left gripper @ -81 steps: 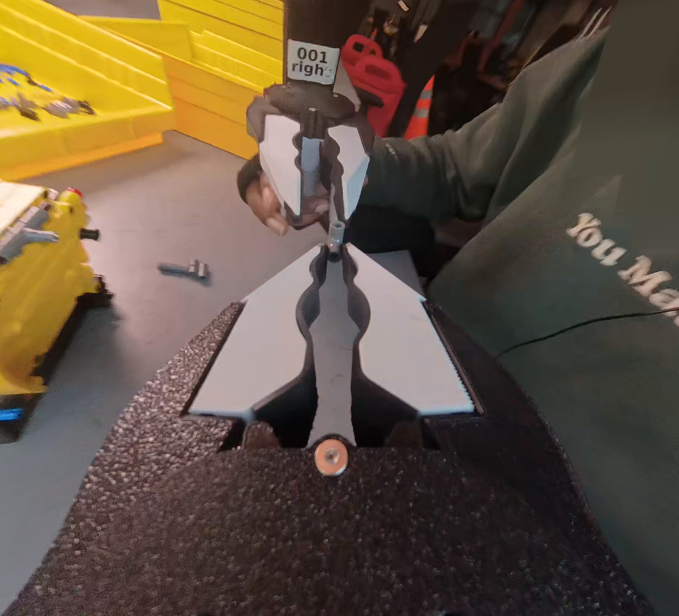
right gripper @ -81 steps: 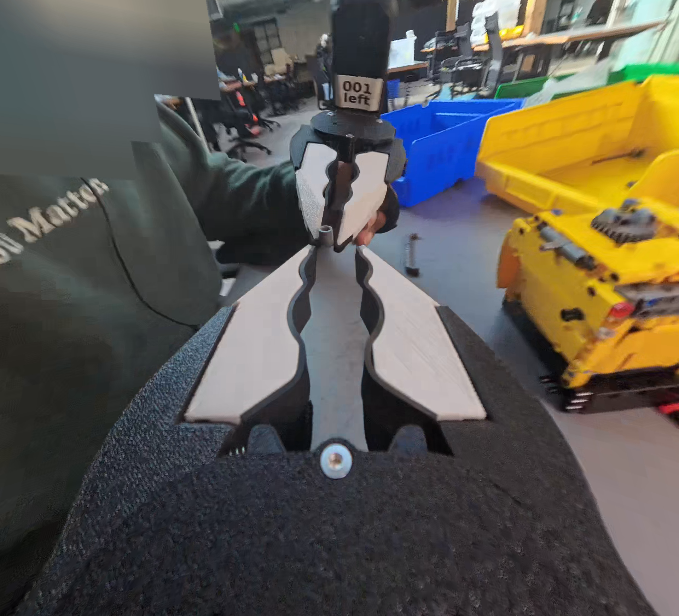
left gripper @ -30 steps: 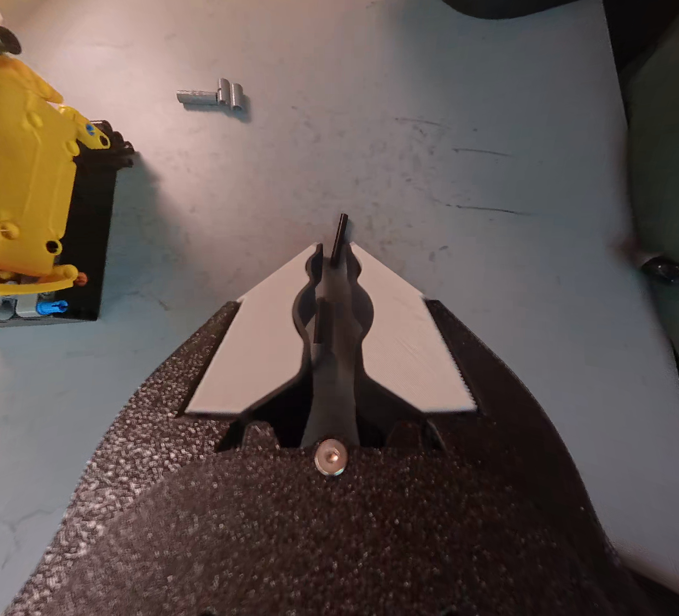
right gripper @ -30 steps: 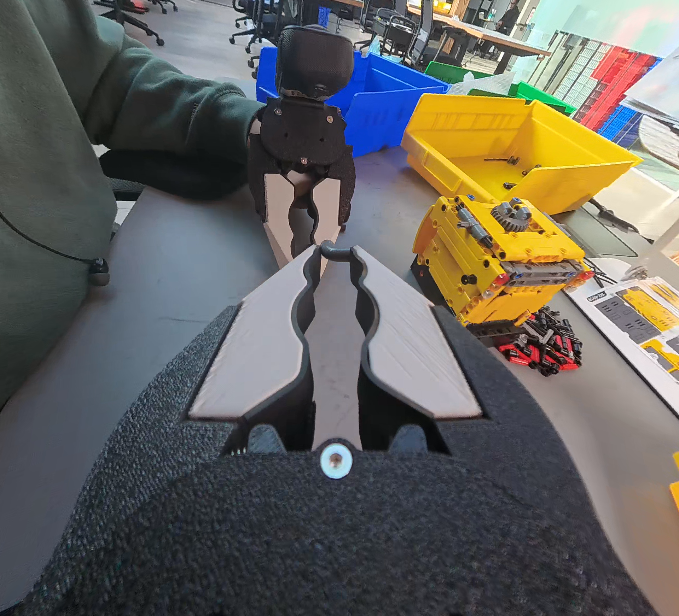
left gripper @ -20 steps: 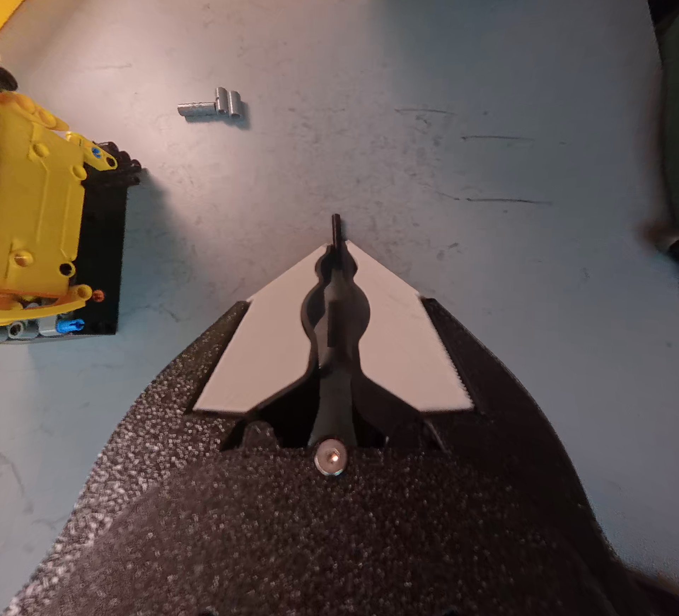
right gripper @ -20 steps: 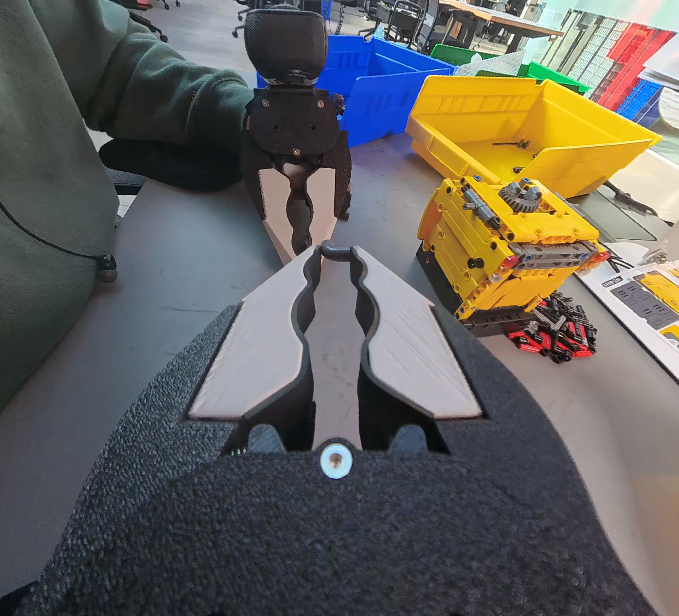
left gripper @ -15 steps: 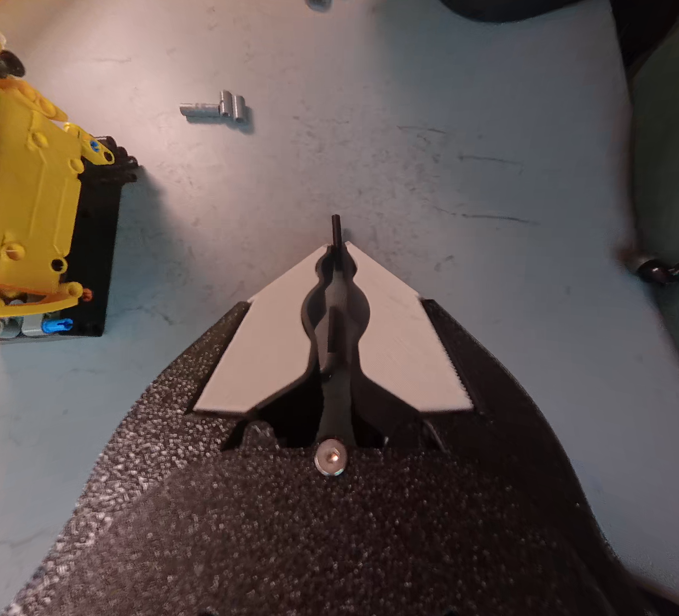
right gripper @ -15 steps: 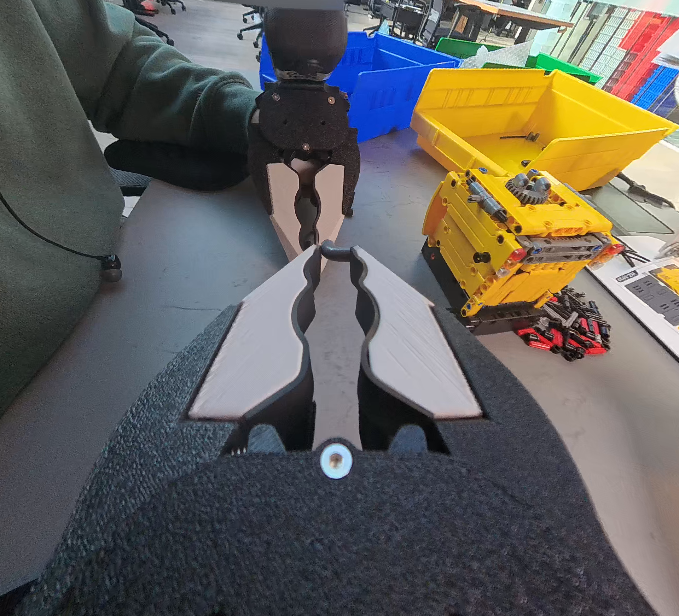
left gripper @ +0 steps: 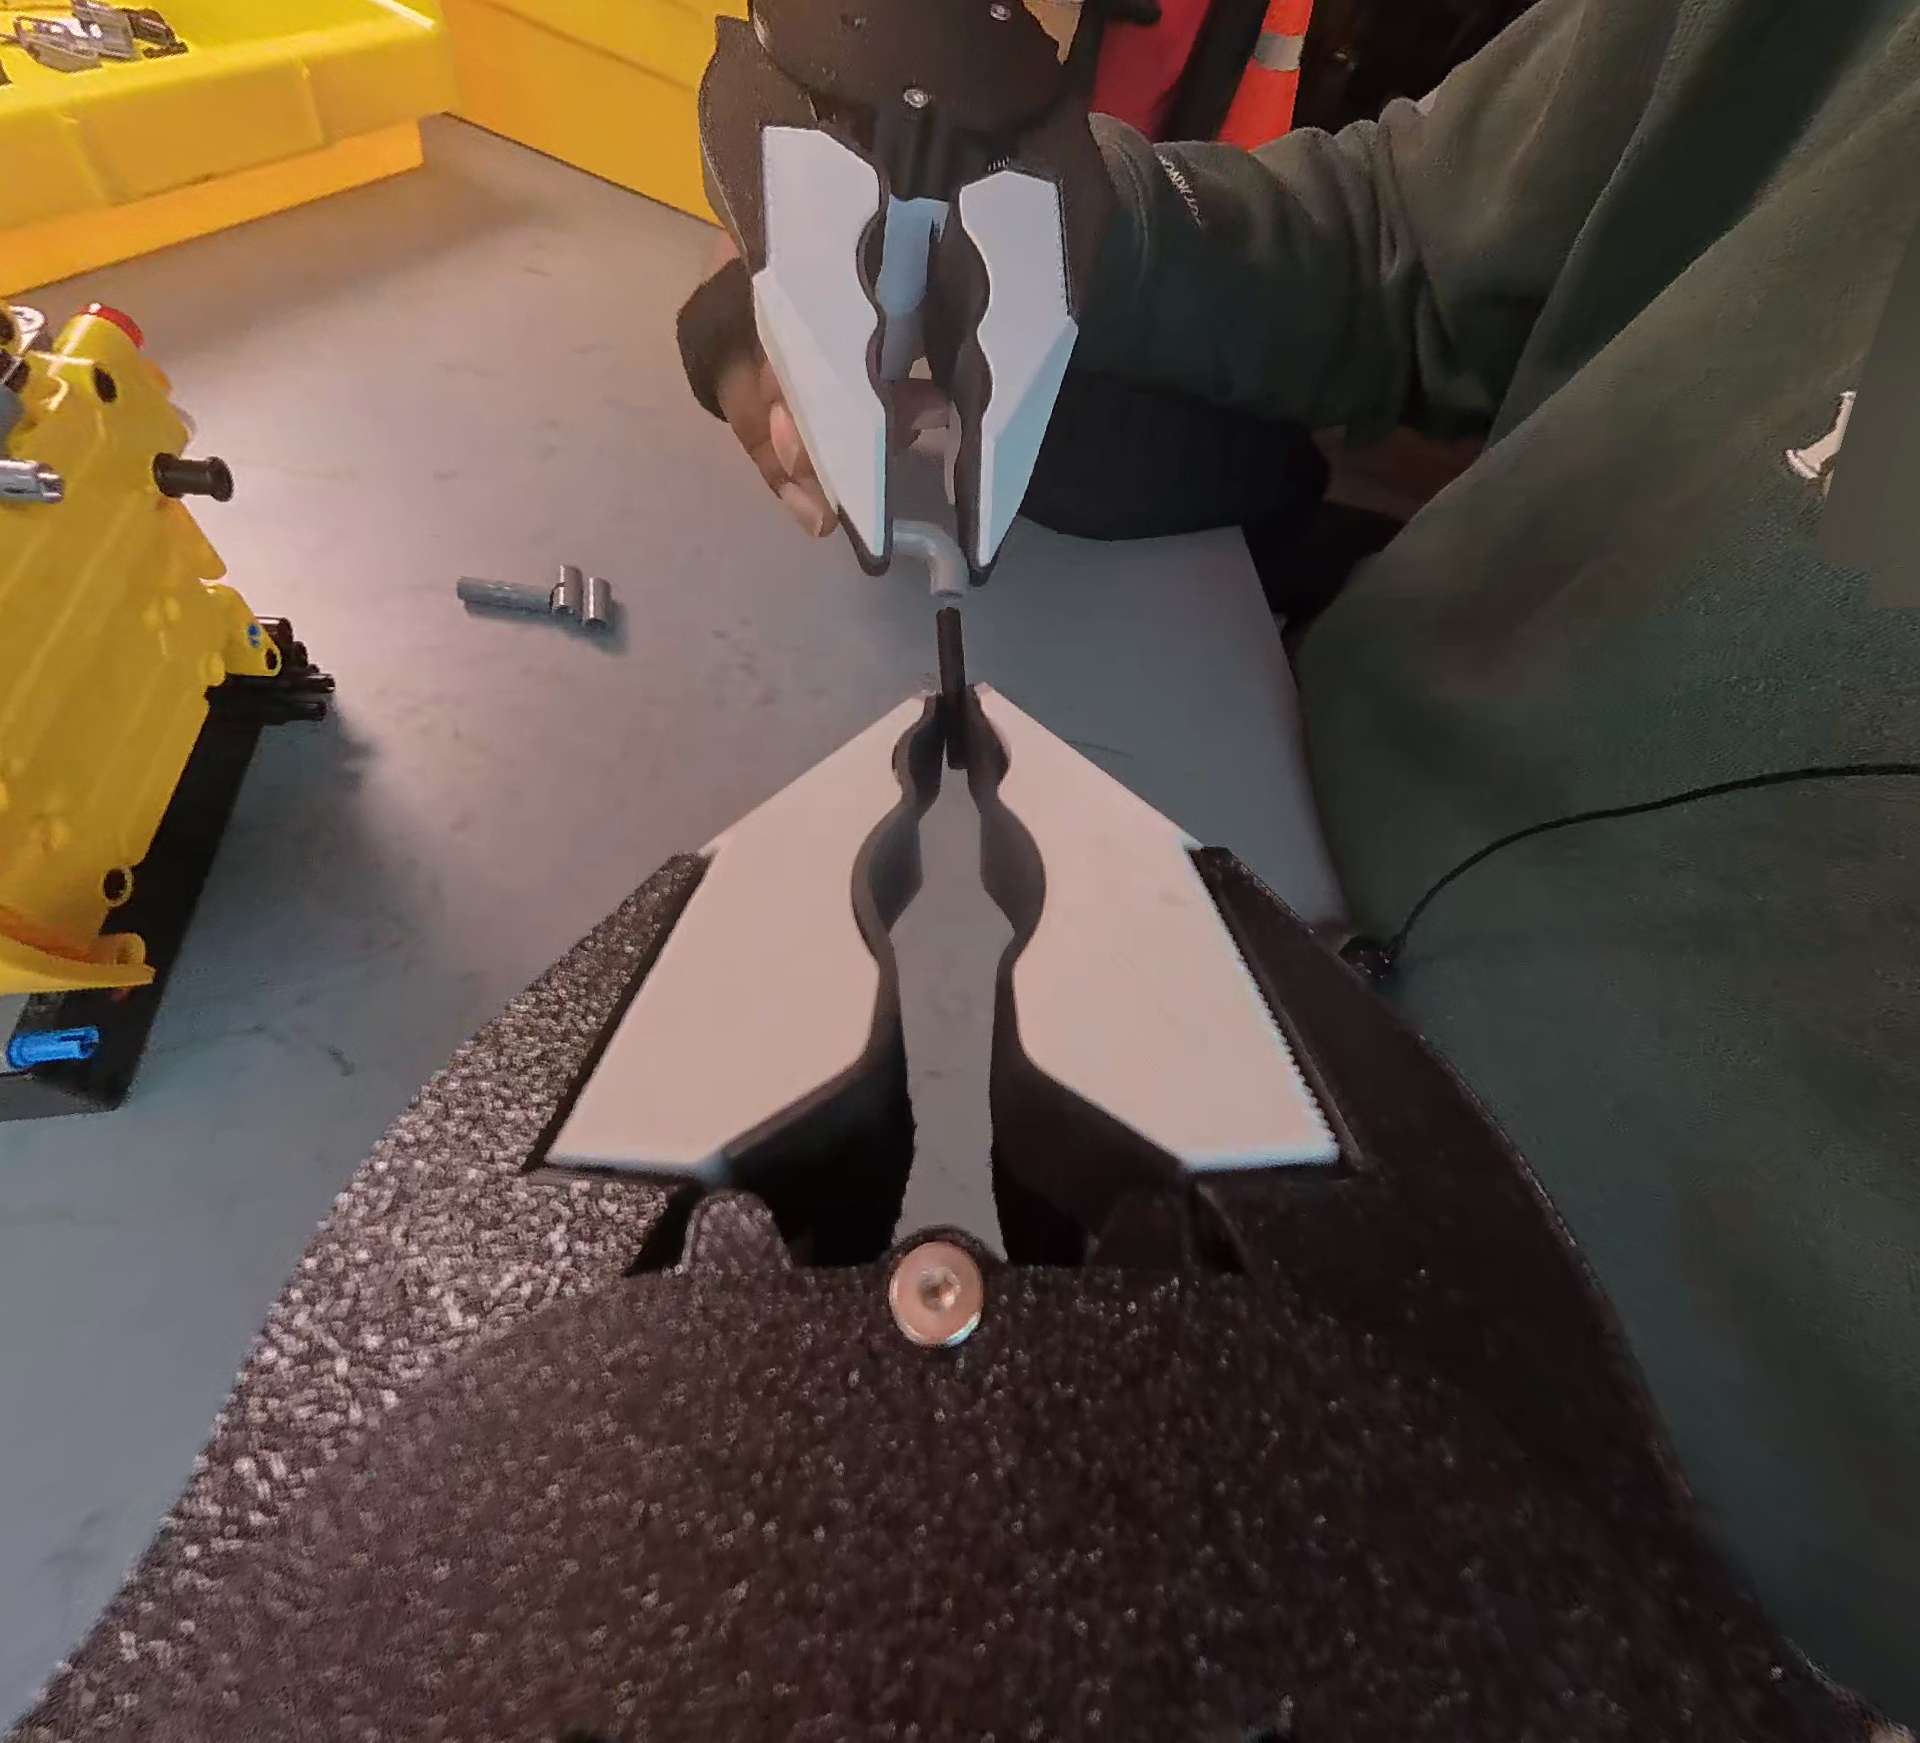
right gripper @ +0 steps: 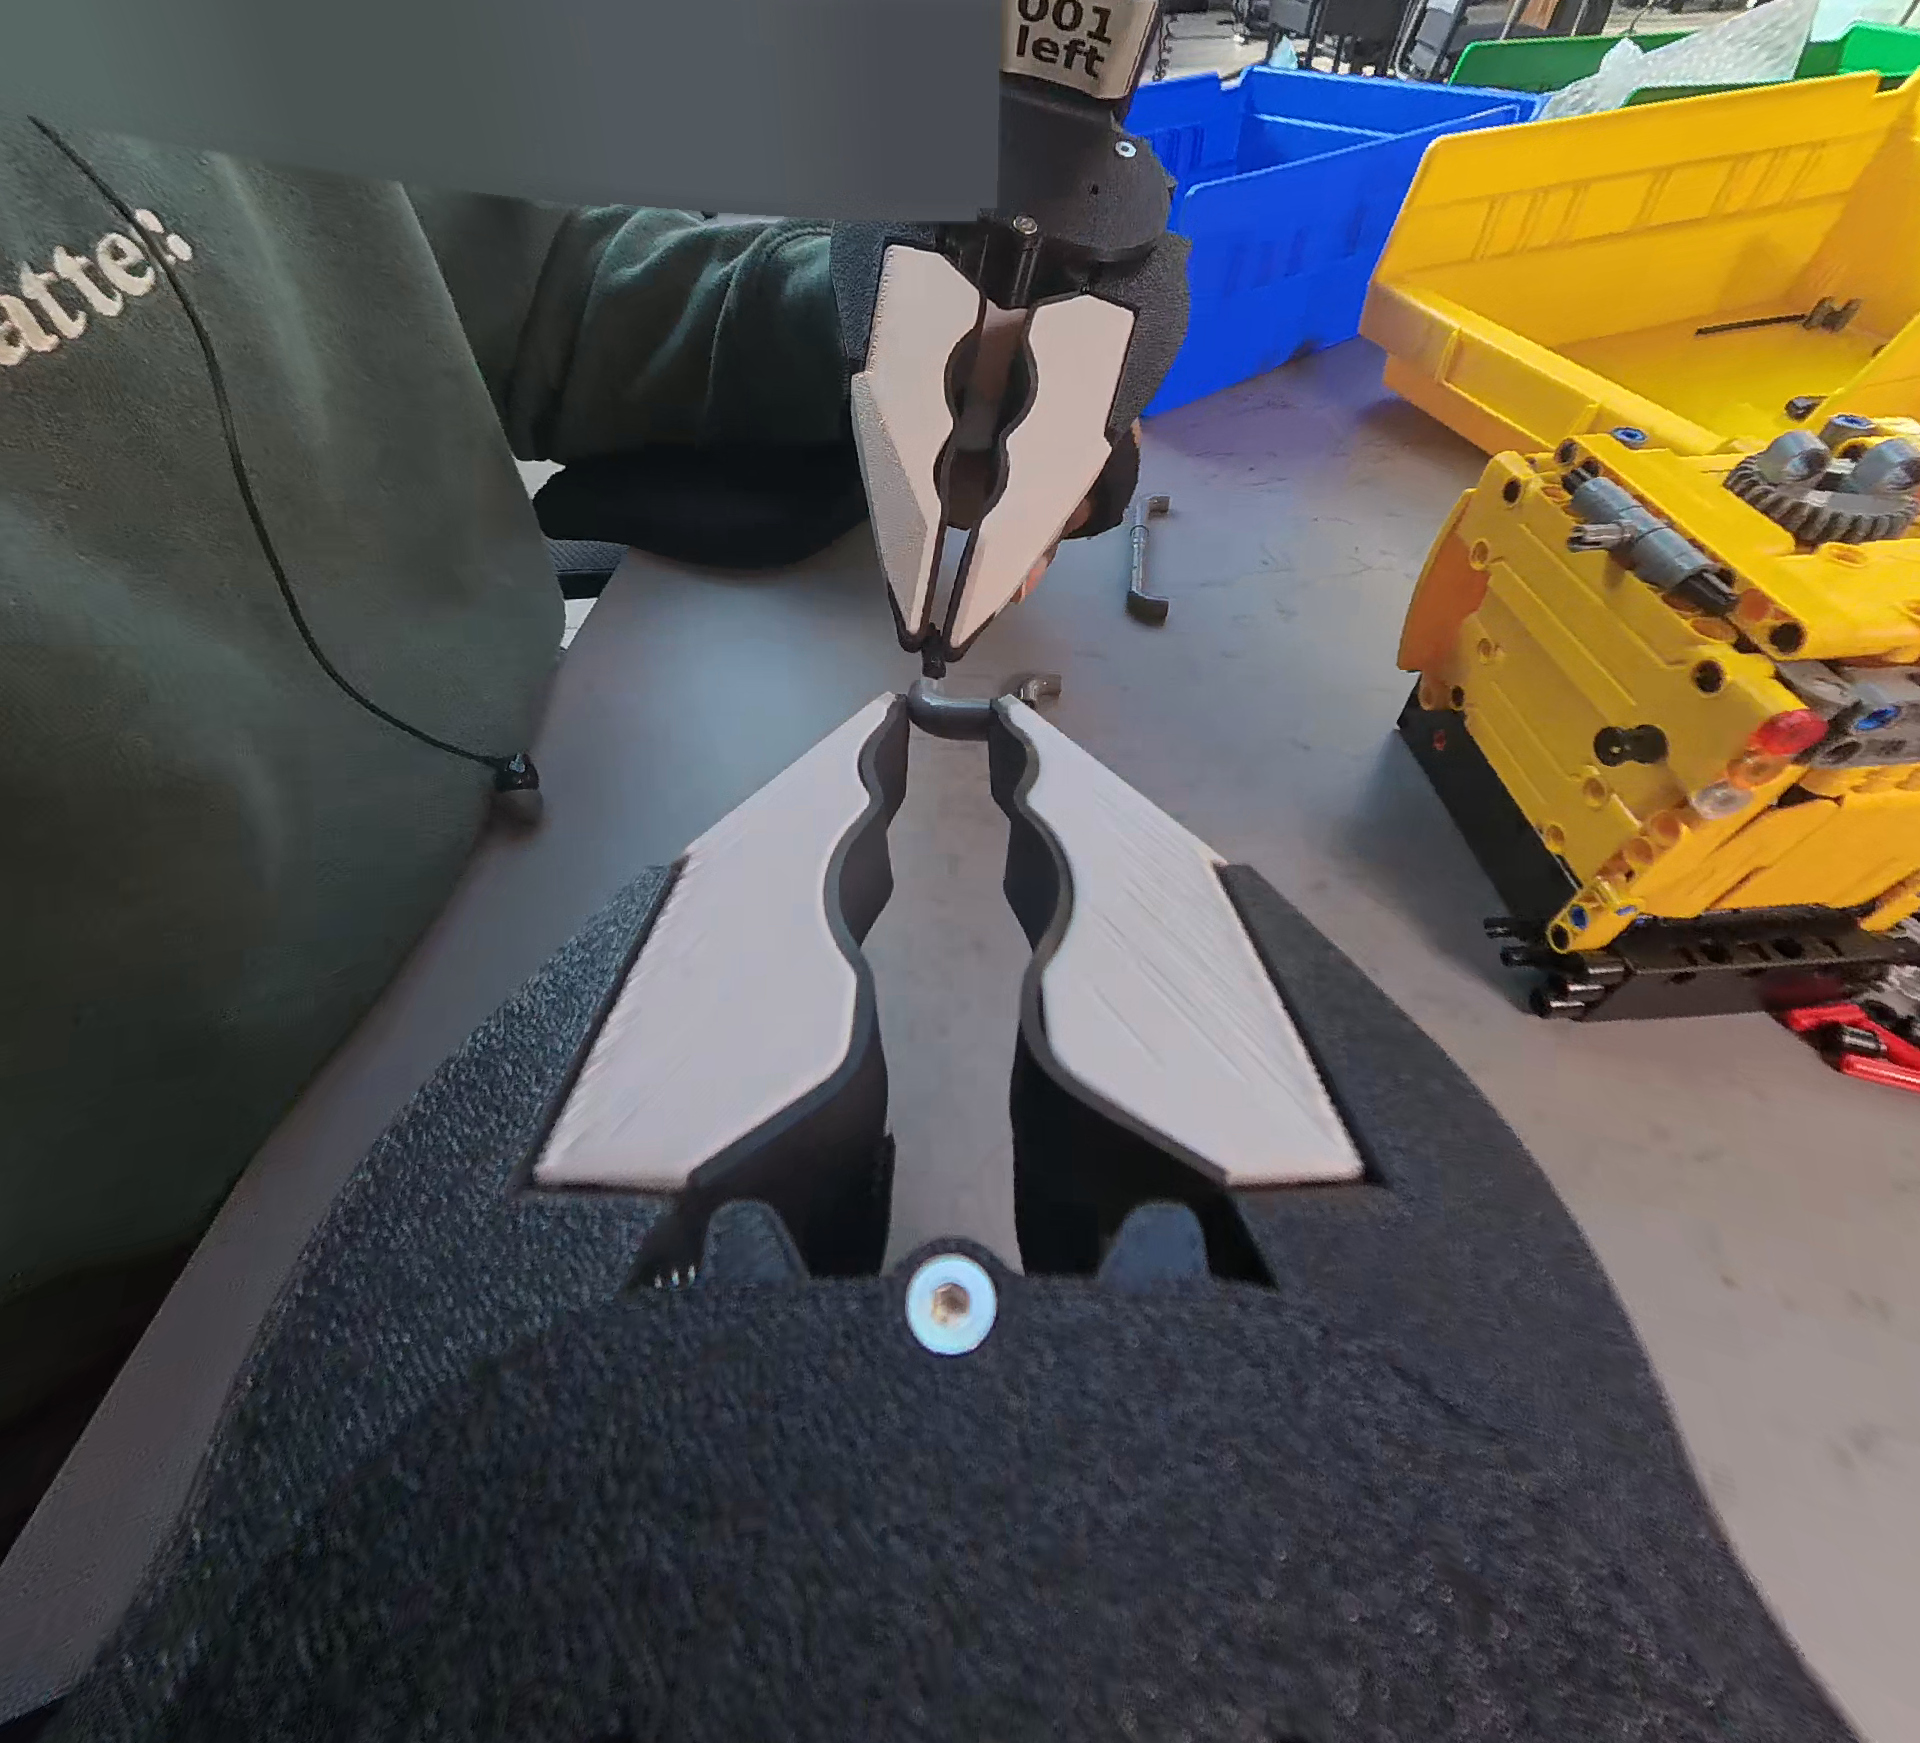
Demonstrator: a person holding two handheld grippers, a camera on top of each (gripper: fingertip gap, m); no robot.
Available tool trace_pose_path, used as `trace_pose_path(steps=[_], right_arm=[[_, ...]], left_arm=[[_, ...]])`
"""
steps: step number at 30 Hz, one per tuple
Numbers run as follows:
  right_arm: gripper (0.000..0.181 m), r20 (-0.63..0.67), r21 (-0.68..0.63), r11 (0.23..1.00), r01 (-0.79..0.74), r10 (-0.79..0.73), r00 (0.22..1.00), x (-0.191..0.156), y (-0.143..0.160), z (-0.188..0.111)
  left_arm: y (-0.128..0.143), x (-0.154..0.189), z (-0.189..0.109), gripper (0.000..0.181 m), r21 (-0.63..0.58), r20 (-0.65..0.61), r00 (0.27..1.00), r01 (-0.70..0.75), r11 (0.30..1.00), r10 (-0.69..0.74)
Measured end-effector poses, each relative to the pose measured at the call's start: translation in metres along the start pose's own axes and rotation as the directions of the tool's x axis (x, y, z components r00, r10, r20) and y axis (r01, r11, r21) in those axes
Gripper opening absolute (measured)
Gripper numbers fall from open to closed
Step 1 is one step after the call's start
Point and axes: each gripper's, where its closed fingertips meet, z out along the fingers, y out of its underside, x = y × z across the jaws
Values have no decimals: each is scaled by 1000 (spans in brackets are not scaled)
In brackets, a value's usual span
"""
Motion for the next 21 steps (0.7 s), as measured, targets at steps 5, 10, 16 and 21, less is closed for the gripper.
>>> trace_pose_path(steps=[5, 10, 16, 21], right_arm=[[15, 7, -6, 1000, -28, 28, 1000, 2, 2, 6], [15, 16, -39, 998, -41, 42, 999, 0, 7, 9], [14, -7, -69, 995, -76, 75, 997, 4, 10, 7], [14, 2, -93, 996, -4, 4, 1000, -8, 8, 32]], left_arm=[[4, -1, 1, 3, -22, 10, 1000, 9, 1000, -9], [7, -1, 3, 2, -38, 11, 1000, 10, 999, -10], [2, -6, 4, 1, -11, 54, 998, 20, 1000, -20], [-5, 4, 12, 0, -37, 57, 997, -56, 998, 58]])
